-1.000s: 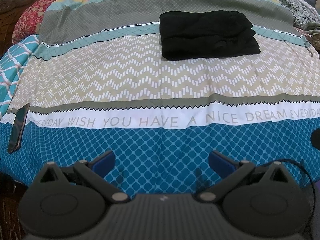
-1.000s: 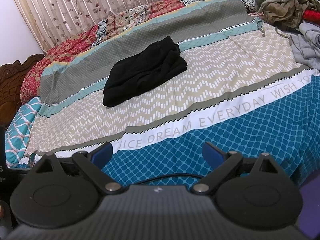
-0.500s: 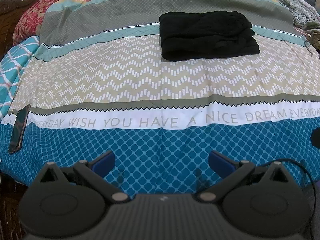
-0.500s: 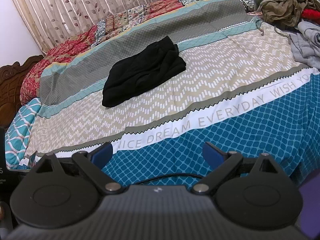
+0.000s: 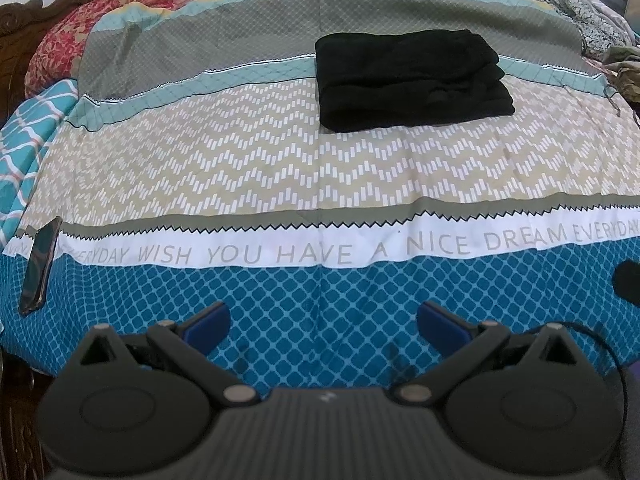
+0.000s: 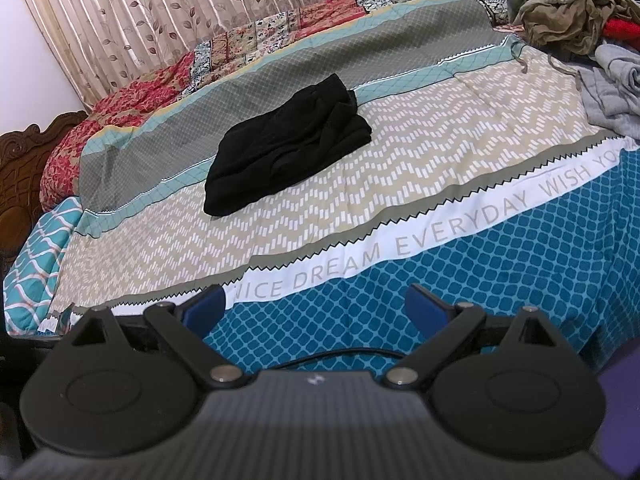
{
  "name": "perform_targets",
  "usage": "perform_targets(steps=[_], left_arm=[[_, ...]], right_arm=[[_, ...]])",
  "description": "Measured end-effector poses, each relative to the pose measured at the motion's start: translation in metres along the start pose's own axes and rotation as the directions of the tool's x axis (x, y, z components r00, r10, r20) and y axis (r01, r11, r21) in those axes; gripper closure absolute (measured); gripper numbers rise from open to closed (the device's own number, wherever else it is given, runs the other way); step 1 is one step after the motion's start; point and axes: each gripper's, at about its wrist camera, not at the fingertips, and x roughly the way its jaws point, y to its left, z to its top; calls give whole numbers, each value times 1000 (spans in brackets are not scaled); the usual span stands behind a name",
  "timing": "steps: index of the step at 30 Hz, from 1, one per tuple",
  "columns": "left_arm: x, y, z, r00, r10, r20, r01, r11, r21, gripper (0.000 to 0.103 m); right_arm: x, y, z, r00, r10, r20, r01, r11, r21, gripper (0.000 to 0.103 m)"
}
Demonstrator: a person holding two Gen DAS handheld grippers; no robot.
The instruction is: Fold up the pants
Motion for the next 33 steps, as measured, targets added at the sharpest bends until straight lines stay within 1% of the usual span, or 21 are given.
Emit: perform_targets(steps=[11,19,29,33], left_arm=[[-11,-5,11,999,-7,39,6,1000,17,0],[-20,-15,26,997,-14,80,11,999,40,0],[-35,-32,46,989,-28,144,19,998,67,0],[-39,-38,53,986,-38,160,27,997,70,0]], right_arm=[[-4,-1,6,1000,-1,19,1,1000,2,5],[-10,-12,13,999,-17,50,16,999,34,5],[-20,-27,23,994,-32,100,25,997,73,5],[-22,-31,25,994,-33,106,25,997,79,5]])
